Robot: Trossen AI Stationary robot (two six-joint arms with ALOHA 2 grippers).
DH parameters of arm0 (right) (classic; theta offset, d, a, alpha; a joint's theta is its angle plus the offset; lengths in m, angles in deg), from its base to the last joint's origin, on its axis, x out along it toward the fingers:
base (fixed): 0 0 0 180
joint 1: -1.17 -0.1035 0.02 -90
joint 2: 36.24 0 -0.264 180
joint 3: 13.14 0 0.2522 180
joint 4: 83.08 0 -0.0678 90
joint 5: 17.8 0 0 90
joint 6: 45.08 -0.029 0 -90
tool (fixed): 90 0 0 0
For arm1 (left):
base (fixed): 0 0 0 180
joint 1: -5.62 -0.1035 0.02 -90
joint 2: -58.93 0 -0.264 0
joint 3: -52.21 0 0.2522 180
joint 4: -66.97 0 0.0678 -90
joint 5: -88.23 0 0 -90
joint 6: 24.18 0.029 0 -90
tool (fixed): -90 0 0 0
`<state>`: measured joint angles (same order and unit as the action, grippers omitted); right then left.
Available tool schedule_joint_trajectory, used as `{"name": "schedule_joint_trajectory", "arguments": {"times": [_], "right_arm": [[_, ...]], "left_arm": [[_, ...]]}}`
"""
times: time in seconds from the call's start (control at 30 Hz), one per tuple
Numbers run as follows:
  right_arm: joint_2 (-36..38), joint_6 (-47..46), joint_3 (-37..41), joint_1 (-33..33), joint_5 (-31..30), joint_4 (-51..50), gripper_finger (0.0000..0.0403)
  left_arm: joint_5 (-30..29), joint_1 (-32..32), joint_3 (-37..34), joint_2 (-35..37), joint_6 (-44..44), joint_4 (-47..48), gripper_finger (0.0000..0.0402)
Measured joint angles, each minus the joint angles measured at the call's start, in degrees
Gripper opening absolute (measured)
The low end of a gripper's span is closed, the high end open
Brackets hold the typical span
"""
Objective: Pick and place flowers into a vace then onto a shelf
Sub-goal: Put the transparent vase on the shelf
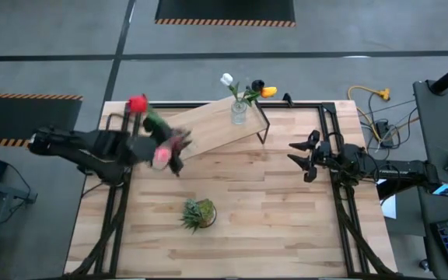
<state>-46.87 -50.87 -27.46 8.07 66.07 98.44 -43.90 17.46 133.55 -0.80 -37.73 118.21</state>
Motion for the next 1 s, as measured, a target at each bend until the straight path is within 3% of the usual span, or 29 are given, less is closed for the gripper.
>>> {"name": "schedule_joint_trajectory", "arguments": {"times": [0.2, 0.4, 1.0], "right_arm": [[0.0, 0.4, 0.0, 0.0, 0.0, 0.7, 0.0194], [0.0, 0.5, 0.0, 0.0, 0.0, 0.8, 0.0194], [0.0, 0.5, 0.0, 0.0, 0.1, 0.5, 0.0194]], "left_arm": [[6.7, -12.6, -0.4, -1.0, 0.7, -1.2, 0.0154], [13.8, -21.0, -0.4, -3.6, 0.5, -2.6, 0.0154], [15.3, -26.4, -0.5, -10.8, -1.5, -2.9, 0.0154]]}}
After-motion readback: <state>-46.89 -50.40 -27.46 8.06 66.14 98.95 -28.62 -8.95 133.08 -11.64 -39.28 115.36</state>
